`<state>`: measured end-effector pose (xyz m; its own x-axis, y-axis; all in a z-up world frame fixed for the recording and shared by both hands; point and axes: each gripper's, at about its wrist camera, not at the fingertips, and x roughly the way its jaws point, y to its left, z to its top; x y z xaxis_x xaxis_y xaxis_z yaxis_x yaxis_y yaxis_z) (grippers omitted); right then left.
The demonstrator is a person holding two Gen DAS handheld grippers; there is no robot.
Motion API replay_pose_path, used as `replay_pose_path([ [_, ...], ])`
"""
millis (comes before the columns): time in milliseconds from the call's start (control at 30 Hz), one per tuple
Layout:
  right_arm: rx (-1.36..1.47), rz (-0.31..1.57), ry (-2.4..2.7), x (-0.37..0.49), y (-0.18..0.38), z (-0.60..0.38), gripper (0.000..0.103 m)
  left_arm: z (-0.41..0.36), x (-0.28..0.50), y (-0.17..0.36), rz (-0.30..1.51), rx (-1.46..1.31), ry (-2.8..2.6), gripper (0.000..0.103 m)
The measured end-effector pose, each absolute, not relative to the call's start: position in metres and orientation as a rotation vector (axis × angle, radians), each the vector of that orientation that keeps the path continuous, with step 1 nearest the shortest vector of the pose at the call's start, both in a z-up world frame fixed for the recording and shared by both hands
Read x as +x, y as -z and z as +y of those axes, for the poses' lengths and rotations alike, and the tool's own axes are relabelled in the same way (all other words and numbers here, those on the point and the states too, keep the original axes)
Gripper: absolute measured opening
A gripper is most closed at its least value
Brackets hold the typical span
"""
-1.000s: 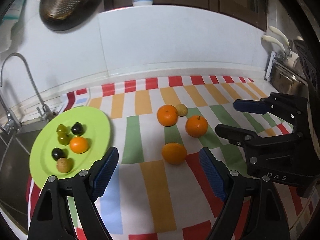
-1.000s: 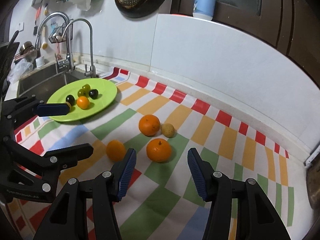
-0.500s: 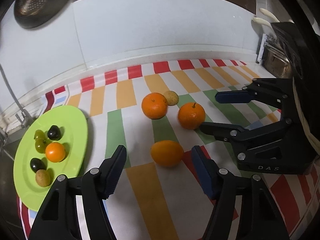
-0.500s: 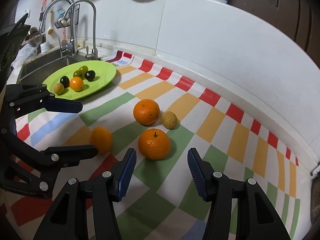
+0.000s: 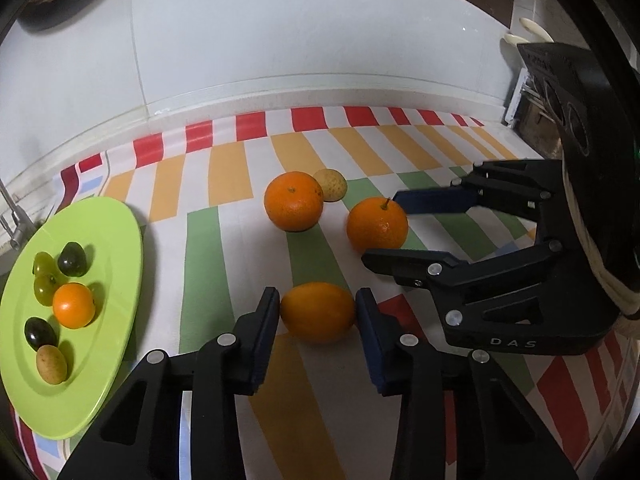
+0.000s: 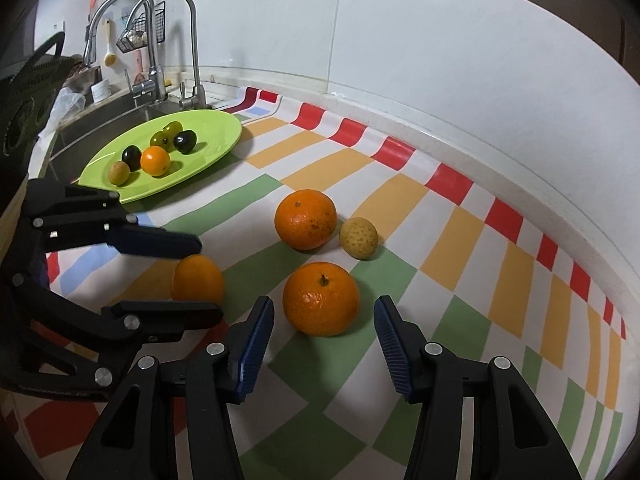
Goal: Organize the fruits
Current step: 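Close left tool on an orange while right tool grasps a tangerine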
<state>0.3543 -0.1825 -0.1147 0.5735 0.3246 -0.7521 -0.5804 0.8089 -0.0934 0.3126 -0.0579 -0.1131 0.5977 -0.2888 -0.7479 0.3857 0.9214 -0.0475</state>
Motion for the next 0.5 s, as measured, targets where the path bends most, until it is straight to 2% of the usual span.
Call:
replay_pose_path([
  [167, -0.343, 0.803, -0.538, 0.354, 0.116, -0.181, 0.042, -0.053, 0.312, 0.11, 0.842, 0.097, 0.366, 0.038],
  [500, -0.298, 0.77, -0.511, 0.34, 0.104, -0.179, 0.042, -0.044, 0.299, 0.091, 0.814, 0.065, 0.341, 0.038],
])
